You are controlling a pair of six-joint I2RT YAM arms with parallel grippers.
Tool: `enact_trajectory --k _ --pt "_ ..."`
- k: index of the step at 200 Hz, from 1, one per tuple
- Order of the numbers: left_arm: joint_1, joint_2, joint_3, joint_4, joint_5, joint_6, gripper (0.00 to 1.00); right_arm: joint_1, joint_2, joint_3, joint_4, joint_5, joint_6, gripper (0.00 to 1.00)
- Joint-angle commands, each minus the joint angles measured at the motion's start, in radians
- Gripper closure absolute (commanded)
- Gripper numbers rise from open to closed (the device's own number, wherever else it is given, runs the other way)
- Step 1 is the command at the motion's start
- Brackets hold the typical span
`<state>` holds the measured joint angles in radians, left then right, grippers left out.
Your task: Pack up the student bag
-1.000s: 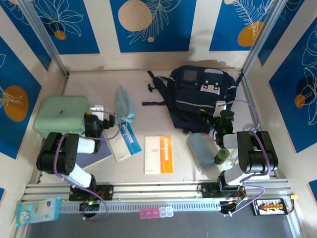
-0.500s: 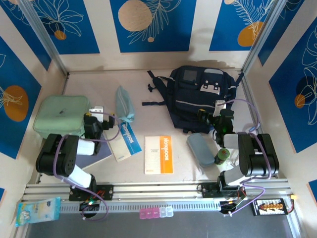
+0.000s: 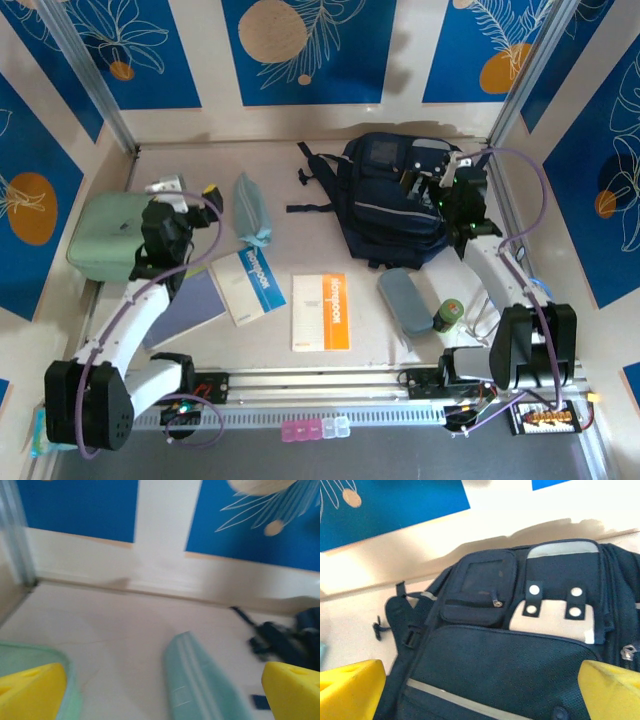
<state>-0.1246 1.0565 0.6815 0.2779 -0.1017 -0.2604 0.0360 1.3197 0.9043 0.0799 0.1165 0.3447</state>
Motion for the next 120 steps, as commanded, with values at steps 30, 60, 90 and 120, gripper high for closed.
enact_trajectory --k 30,60,90,120 --pt "-0.120 0.113 0.155 -0.241 0.237 -0.247 0.00 -0.022 0.194 0.174 -0.291 -0.162 0.197 0.01" --pt "-0.224 0.198 0.188 -0.150 0.269 -0.284 0.00 -0.036 0.292 0.252 -0.357 -0.114 0.267 0.03" --pt "-0.305 0.281 0.256 -0.179 0.256 -0.298 0.00 -0.041 0.384 0.311 -0.377 -0.129 0.324 0.06" --pt "-0.345 0.315 0.268 -0.185 0.264 -0.309 0.00 -0.002 0.437 0.334 -0.419 -0.067 0.344 0.10"
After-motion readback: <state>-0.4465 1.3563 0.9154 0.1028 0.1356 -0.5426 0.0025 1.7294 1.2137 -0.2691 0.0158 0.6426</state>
